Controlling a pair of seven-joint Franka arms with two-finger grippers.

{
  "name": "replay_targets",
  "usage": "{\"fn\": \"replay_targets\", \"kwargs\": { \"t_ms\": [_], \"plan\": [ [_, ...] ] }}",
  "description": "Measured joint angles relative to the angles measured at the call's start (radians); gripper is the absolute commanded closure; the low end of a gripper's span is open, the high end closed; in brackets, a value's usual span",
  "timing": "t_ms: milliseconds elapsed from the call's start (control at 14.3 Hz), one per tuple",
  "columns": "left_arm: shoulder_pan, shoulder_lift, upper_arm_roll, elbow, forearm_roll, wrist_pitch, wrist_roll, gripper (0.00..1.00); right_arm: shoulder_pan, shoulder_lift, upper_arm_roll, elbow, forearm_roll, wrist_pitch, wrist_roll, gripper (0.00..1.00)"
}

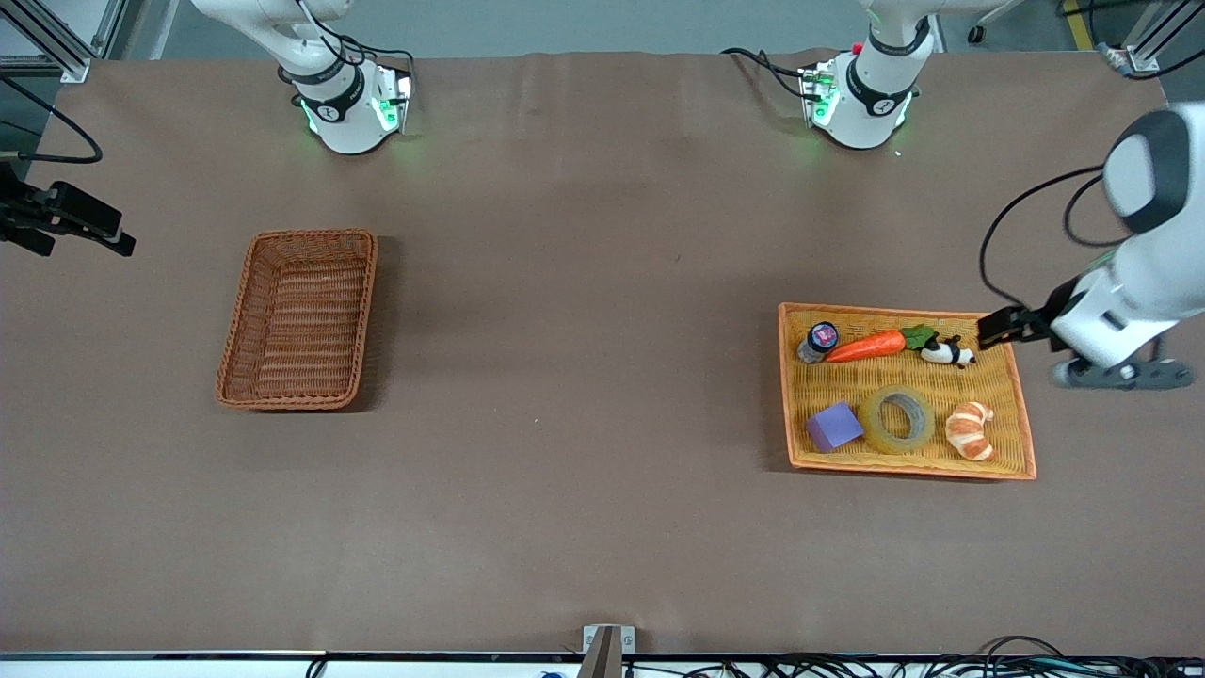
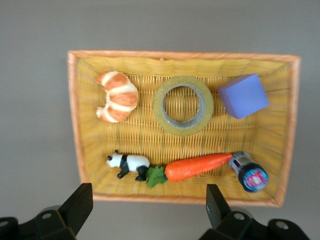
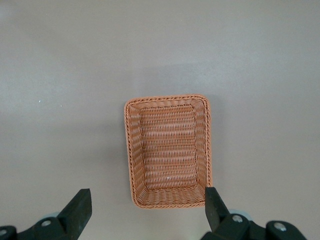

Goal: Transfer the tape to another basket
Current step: 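Reach the left gripper down to the tape roll in the tray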

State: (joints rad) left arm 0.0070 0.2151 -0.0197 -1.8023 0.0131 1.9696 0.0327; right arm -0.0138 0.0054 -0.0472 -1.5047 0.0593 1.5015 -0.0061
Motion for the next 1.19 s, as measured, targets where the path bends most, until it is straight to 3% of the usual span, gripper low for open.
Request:
{"fn": "replay_targets", "kwargs": {
  "t_ms": [210,280,350,911,1051,1191],
  "plan": [
    [0.0,0.095,0.0,-0.033,0.0,0.1,-0.001,0.0,0.0,0.0,-0.001,0.0,0.0,0.0,0.0,0.0],
    [0.0,0.124,-0.001,-0.034,0.0,0.127,-0.001,0.13,0.0,0.0,-0.001,0.0,0.0,0.0,0.0,0.0],
    [-0.002,0.151,-0.002,-0.035,0.0,0.157,-0.001,0.18,0.0,0.0,-0.001,0.0,0.0,0.0,0.0,0.0],
    [-0.005,0.325,-0.005,-0.032,0.0,0.345,-0.028,0.22,0.0,0.0,-0.001,0.0,0.0,0.0,0.0,0.0],
    [-0.003,0.345,-0.005,-0.03,0.0,0.353,-0.058,0.36,0.0,0.0,-0.001,0.0,0.0,0.0,0.0,0.0],
    [-0.004,0.361,-0.005,-0.028,0.0,0.356,-0.07,0.64,0.0,0.0,-0.001,0.0,0.0,0.0,0.0,0.0]
  ]
}}
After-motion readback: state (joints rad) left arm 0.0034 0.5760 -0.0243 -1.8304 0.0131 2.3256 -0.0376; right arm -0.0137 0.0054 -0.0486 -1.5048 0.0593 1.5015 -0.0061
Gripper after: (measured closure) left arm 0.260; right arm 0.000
